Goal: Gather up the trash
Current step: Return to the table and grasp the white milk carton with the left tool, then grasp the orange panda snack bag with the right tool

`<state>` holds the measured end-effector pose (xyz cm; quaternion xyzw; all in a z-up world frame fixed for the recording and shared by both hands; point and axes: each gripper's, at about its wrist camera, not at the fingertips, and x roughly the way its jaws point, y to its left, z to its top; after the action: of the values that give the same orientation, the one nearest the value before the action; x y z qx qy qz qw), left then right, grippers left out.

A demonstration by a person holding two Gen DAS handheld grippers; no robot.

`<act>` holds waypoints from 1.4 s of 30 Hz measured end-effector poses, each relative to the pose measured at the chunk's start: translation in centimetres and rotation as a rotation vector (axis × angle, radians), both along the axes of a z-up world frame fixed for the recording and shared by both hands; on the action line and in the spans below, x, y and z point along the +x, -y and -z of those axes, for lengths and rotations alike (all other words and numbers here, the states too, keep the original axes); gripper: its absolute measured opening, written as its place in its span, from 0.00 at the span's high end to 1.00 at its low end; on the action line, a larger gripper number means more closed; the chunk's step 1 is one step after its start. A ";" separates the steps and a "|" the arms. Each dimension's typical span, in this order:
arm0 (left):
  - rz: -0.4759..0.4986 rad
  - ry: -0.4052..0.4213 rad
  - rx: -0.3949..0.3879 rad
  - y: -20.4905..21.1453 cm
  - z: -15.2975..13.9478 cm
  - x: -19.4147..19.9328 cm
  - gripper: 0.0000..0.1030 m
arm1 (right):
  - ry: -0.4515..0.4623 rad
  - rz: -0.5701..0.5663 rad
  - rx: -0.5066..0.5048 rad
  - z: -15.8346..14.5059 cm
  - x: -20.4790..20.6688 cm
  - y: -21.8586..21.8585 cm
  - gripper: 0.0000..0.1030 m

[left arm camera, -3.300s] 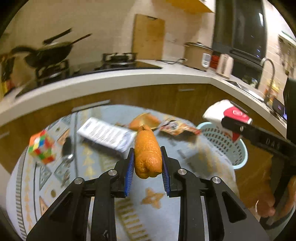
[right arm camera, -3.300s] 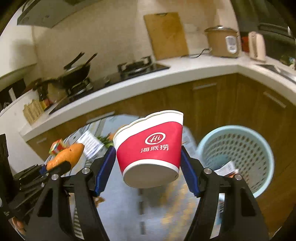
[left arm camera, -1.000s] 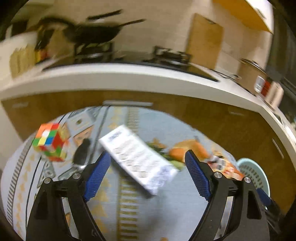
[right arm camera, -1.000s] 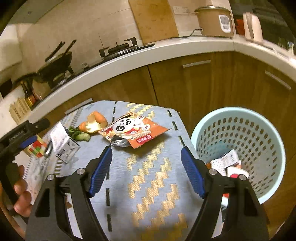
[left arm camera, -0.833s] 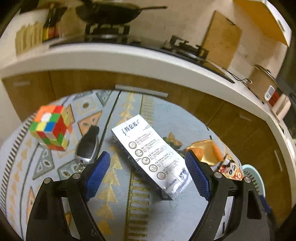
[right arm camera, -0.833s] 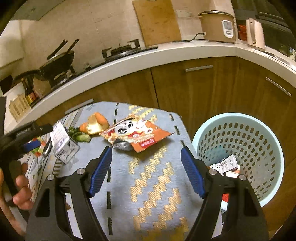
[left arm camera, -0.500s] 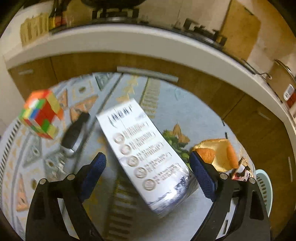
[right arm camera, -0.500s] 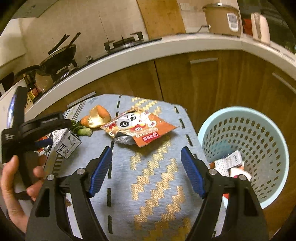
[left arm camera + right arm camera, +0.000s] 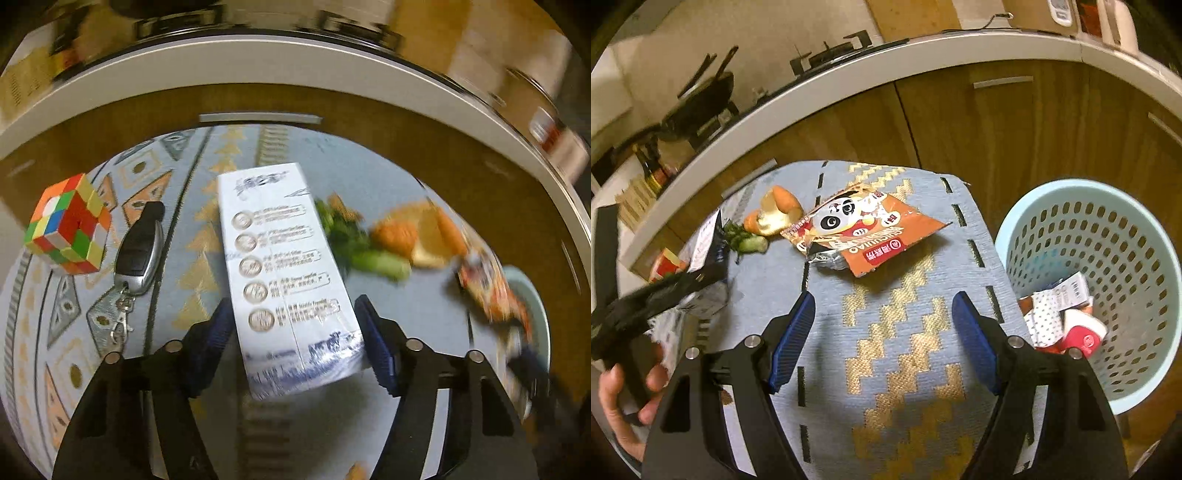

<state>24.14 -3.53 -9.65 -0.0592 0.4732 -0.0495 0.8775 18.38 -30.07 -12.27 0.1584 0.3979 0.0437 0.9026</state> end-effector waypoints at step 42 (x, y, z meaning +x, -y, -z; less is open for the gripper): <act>-0.004 0.224 0.117 -0.6 0.2 -3.7 0.51 | 0.046 -0.185 -0.394 -0.8 5.8 -7.0 0.93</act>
<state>20.49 -2.90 -9.80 -0.0029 0.3744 -0.0264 0.9269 24.23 -23.05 -11.45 -0.0593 0.3907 0.0511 0.9172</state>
